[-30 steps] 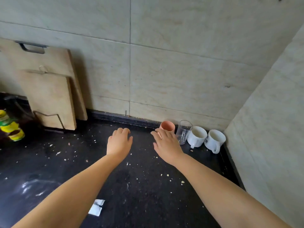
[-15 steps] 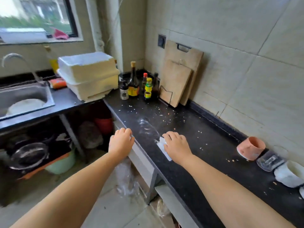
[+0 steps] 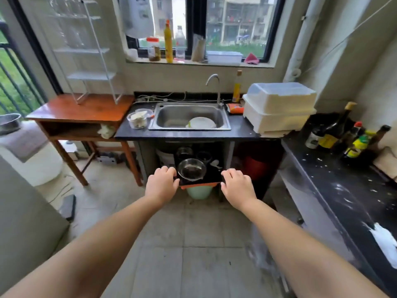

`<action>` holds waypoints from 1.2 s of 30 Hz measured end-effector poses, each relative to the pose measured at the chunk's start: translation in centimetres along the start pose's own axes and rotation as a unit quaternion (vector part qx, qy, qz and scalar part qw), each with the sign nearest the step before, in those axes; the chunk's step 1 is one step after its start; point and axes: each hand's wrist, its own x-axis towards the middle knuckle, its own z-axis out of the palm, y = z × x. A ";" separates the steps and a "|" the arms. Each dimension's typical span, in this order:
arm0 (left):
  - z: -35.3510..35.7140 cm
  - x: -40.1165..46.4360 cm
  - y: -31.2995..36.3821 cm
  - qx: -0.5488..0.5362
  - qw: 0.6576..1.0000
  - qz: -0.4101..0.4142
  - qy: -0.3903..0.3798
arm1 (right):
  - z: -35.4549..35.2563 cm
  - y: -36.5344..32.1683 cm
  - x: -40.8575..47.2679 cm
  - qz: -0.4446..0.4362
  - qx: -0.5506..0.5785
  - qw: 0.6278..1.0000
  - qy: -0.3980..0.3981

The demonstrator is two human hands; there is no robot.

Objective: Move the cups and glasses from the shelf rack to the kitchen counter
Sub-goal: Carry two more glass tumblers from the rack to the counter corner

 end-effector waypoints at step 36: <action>-14.7 31.8 -54.5 -0.034 0.968 -0.215 0.124 | 2.7 -51.3 54.2 -0.294 0.072 0.952 0.045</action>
